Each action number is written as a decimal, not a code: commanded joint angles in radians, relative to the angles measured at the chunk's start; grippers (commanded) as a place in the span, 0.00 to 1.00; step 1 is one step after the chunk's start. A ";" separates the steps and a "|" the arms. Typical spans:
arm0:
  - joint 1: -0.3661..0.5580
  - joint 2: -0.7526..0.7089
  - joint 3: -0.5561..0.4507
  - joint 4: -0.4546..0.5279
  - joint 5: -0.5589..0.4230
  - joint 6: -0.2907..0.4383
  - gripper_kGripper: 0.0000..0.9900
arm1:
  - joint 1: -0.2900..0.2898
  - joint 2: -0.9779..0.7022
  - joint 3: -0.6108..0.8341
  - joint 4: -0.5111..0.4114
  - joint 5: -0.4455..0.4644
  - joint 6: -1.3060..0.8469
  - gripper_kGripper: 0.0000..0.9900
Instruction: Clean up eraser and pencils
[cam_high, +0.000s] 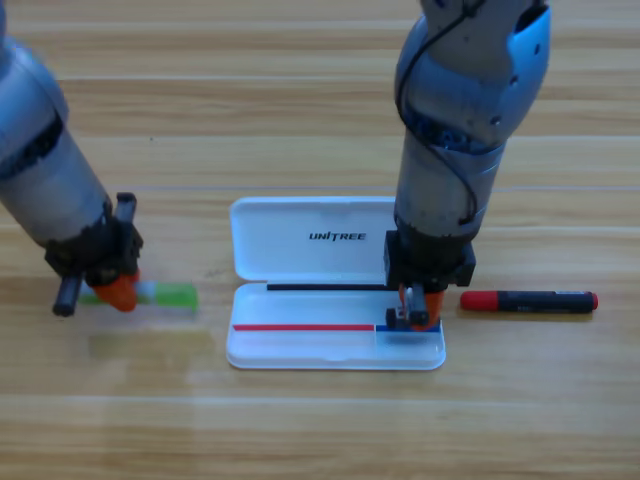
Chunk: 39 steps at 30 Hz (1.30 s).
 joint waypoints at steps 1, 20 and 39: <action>0.017 -0.094 -0.085 0.124 0.003 0.000 0.00 | 0.030 0.077 -0.016 0.012 -0.008 -0.010 0.00; 0.006 -0.165 -0.180 0.258 0.000 -0.004 0.00 | 0.030 0.084 -0.016 0.012 -0.003 -0.005 0.00; 0.006 -0.140 -0.185 0.258 -0.006 -0.012 0.00 | 0.021 -0.035 0.066 0.014 -0.005 0.001 0.76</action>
